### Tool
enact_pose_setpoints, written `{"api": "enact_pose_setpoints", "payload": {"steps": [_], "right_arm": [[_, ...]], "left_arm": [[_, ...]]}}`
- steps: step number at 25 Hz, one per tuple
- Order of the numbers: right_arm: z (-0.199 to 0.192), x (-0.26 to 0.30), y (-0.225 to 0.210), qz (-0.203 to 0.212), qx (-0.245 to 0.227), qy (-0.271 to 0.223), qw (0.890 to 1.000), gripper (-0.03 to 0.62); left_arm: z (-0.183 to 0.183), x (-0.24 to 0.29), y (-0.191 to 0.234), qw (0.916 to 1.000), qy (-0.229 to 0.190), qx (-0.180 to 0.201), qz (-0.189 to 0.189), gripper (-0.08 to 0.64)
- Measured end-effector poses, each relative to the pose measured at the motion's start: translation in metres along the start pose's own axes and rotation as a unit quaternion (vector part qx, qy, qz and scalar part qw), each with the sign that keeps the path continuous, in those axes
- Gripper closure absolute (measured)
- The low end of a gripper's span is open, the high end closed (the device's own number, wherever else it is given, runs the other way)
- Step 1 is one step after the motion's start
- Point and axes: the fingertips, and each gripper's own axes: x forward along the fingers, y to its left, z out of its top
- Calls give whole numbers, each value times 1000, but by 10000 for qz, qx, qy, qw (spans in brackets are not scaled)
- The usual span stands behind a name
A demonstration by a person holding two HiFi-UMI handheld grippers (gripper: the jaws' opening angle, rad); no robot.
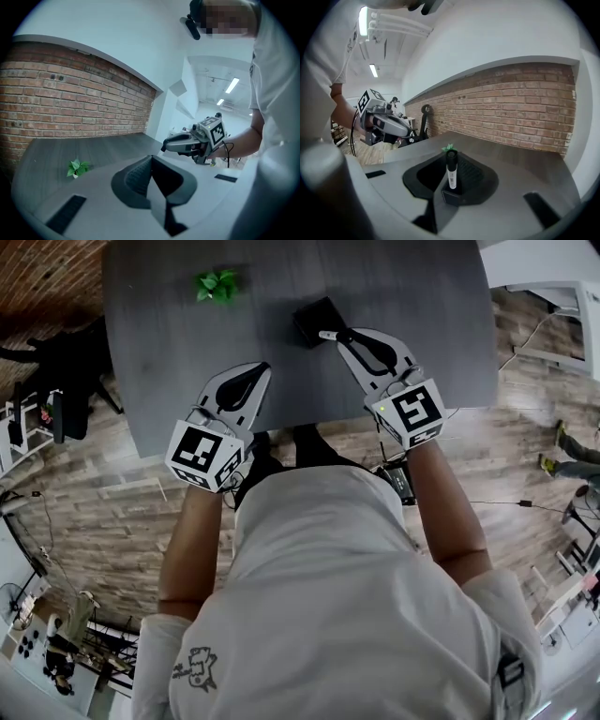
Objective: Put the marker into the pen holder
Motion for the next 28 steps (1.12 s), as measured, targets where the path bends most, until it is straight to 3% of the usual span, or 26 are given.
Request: {"api": "enact_pose_setpoints", "payload": {"steps": [15, 28], "right_arm": [[-49, 23, -5, -161, 172, 598, 9979, 506], [-42, 11, 7, -295, 74, 637, 9975, 472]], "left_arm": [[-11, 3, -5, 9998, 187, -3, -25, 549], [-8, -12, -9, 9999, 89, 32, -125, 549]]}}
